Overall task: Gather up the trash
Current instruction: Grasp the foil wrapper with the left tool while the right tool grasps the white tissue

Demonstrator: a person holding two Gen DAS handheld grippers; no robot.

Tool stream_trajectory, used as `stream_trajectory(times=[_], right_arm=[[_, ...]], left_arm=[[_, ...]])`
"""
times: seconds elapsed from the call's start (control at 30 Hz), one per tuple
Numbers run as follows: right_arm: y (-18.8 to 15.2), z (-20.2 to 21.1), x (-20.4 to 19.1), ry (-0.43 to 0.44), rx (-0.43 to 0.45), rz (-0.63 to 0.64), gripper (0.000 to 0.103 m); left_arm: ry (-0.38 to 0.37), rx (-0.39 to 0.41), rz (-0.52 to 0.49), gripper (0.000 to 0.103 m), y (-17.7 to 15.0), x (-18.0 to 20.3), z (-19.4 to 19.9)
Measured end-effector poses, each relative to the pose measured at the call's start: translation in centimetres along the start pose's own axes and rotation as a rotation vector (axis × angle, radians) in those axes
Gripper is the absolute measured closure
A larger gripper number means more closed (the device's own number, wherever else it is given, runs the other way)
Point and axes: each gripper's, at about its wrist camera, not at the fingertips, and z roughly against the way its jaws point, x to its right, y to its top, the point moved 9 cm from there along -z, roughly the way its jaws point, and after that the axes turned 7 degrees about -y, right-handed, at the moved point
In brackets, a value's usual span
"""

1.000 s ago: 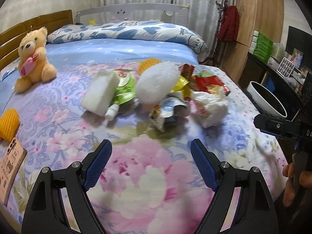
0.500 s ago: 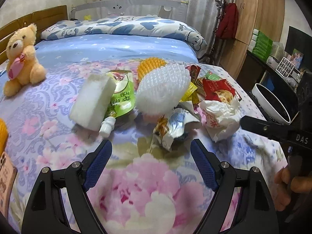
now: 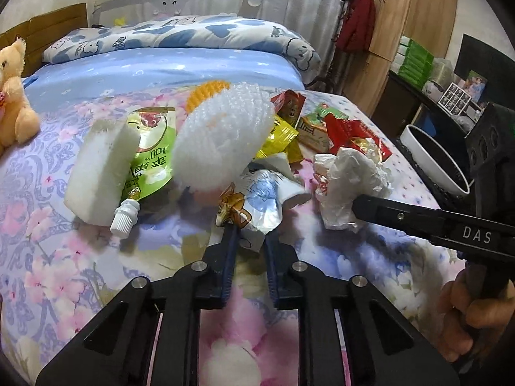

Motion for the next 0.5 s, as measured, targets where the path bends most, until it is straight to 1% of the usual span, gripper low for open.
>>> stream_trajectory(times=[0.1, 0.33, 0.5], right_arm=[[-0.2, 1.0, 0.0, -0.005, 0.006, 0.012, 0.078], [-1.8, 3.8, 0.6, -0.003, 0.013, 0.036, 0.078], [-3.1, 6.6, 1.5, -0.03, 0.04, 0.061, 0.078]], left_arm=[[-0.009, 0.01, -0.001, 0.092, -0.3, 0.3, 0.8], [-0.032, 0.012, -0.013, 0.094, -1.9, 1.8, 2.5], [-0.063, 0.015, -0.037, 0.094, -2.3, 3.7, 3.4]])
